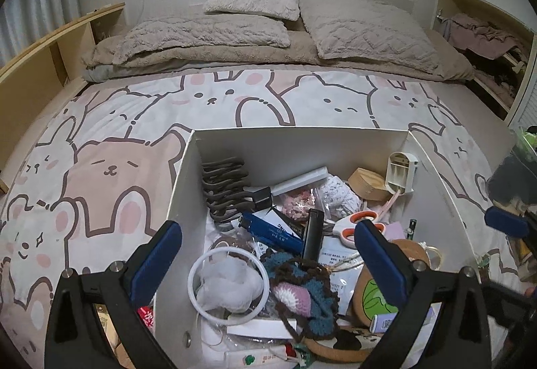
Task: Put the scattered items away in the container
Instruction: 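Open the left tool to drop the blue lighter into the box, then raise both open tools and back away from the box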
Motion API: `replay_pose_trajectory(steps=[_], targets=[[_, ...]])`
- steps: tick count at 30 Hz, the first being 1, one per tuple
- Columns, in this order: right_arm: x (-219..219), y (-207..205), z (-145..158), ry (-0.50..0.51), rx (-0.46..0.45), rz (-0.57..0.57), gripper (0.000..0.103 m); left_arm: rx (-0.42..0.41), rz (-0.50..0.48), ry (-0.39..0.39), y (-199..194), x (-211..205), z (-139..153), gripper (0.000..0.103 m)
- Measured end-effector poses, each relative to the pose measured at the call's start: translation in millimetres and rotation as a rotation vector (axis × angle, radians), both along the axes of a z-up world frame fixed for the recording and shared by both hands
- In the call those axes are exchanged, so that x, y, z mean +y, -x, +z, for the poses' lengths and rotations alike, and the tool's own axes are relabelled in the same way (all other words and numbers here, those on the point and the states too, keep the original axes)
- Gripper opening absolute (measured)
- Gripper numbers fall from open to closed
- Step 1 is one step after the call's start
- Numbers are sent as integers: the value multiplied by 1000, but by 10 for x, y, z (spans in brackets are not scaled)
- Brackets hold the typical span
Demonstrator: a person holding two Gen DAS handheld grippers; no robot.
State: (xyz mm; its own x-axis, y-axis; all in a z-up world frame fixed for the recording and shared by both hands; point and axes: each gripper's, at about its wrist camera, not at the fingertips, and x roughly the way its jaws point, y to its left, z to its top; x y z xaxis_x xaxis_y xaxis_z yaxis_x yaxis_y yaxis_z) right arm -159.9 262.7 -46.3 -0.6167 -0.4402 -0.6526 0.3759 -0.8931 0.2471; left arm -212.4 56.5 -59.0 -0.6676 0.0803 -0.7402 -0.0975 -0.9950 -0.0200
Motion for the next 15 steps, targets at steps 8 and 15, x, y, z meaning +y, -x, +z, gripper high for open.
replay_pose_trajectory(steps=[8, 15], targets=[[51, -92, 121, 9, 30, -39, 100, 17, -14, -10, -227, -20, 137, 103], [98, -199, 202, 34, 40, -63, 100, 44, -29, -29, -445, -5, 279, 103]])
